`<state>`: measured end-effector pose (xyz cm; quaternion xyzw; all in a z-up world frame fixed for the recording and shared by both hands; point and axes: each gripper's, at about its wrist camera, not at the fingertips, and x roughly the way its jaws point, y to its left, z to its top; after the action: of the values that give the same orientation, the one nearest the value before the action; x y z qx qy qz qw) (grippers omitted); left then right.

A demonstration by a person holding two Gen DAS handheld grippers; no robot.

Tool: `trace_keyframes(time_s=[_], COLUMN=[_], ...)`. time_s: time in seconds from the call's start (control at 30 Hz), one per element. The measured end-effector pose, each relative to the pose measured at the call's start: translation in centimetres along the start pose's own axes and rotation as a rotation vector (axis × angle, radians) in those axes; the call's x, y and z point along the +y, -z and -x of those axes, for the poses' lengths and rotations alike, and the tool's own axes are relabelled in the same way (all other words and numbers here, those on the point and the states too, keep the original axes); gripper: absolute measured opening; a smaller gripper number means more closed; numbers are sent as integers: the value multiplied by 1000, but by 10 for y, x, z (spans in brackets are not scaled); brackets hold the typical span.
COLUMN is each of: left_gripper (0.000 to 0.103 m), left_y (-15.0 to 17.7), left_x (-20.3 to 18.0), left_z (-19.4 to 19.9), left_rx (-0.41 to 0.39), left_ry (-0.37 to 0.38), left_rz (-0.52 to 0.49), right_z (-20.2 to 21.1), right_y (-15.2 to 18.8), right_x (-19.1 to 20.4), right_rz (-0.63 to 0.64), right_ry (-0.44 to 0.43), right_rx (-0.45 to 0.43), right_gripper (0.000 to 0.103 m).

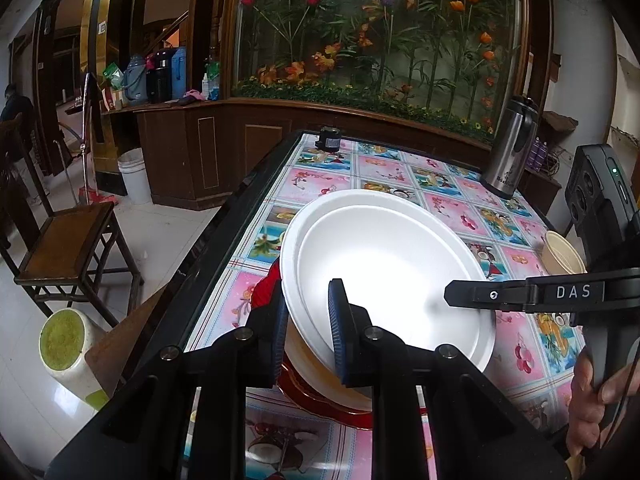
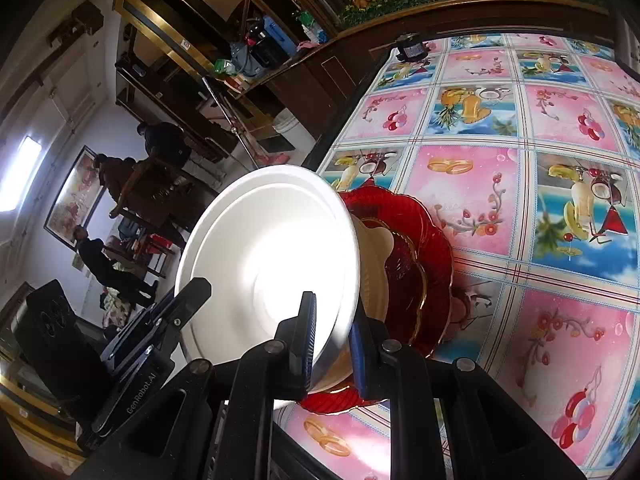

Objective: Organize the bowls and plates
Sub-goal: 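Lower the white bowl onto the stacked dishes and open the right gripper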

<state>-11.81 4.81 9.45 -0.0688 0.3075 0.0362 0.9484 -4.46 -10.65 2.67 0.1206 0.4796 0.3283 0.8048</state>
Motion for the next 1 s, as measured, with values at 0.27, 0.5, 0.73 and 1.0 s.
trace_keyframes(time_s=[0.27,0.5,0.73,1.0], left_gripper=[17,17,17,17], left_y=[6,4,3,-2], left_x=[6,8,16,16], left_z=[-6,-7,-5,3], left_rx=[23,28,22,2], left_ry=[2,1,-19,-11], left_rz=[20,26,51,54], right_z=[-5,-4,4,23], right_y=[1,1,1,1], right_x=[5,8,9,1], right_rz=[12,19,26,12], right_ry=[22,20,20,12], right_rx=[15,17,6,-34], right_gripper=[18,33,42,42])
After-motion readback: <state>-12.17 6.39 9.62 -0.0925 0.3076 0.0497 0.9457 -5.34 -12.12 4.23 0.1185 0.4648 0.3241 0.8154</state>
